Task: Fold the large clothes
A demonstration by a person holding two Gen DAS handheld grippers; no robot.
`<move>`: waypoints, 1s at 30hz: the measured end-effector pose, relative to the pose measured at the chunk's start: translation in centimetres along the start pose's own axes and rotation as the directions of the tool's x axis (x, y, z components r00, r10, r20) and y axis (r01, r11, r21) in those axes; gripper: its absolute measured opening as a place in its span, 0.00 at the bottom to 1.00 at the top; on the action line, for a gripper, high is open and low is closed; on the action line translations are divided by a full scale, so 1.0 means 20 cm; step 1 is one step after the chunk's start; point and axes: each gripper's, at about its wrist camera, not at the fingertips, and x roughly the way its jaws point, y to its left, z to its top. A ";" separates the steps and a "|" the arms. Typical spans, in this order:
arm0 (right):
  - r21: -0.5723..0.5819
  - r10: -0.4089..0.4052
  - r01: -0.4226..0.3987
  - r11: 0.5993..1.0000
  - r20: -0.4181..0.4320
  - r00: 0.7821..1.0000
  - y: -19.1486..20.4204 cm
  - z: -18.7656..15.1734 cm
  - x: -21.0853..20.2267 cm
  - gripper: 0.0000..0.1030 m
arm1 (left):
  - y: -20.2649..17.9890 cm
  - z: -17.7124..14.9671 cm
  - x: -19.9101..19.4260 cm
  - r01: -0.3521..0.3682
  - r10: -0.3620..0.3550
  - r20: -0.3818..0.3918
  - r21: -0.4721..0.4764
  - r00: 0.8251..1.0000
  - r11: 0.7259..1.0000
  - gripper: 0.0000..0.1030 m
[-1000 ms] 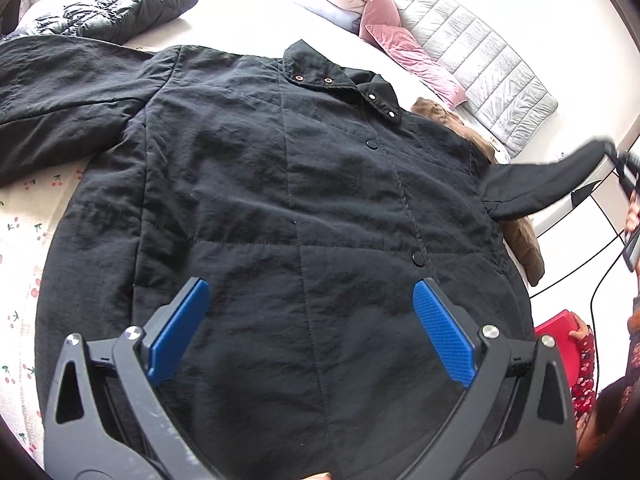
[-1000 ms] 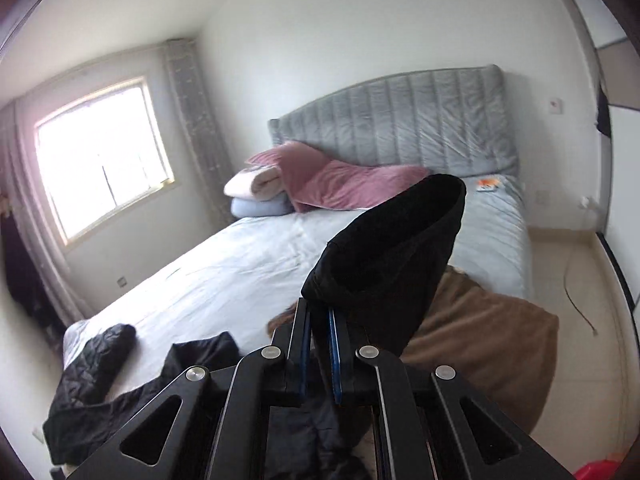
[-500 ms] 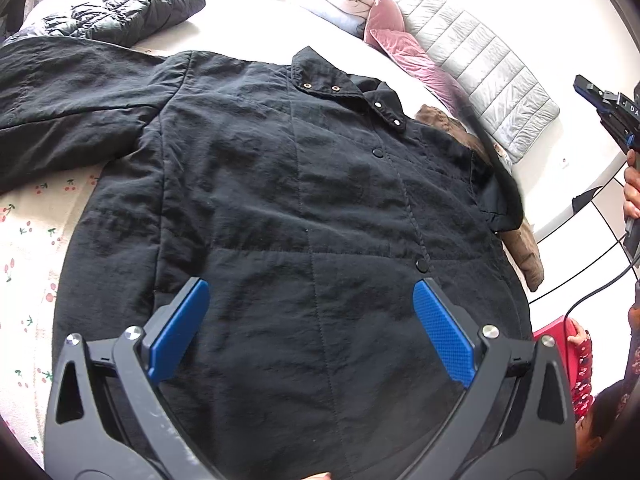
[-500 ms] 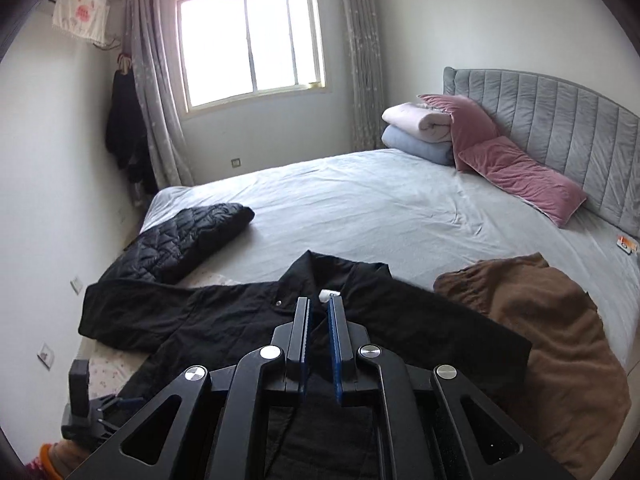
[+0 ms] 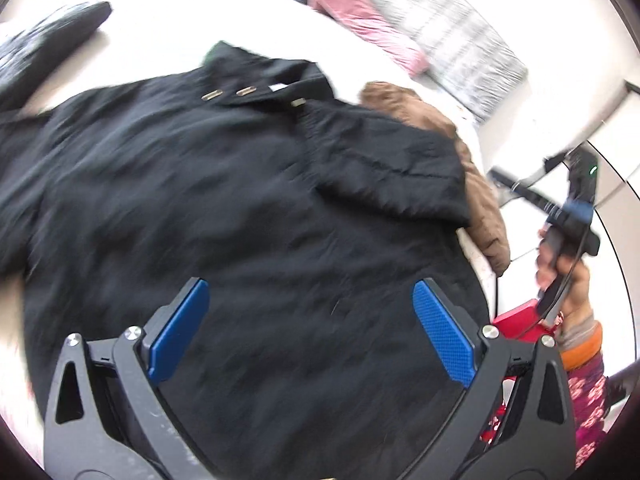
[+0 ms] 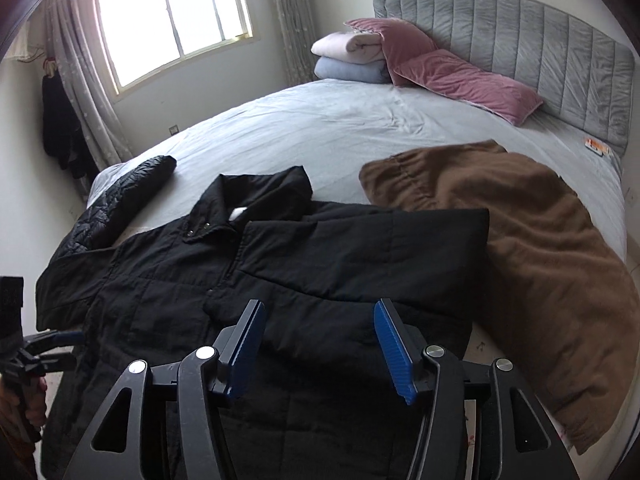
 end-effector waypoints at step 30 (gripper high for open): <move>0.391 0.053 -0.052 0.919 0.008 0.999 -0.71 0.01 0.37 0.58 | -0.17 0.19 0.36 -0.285 0.276 0.245 0.003 0.929 0.958 0.60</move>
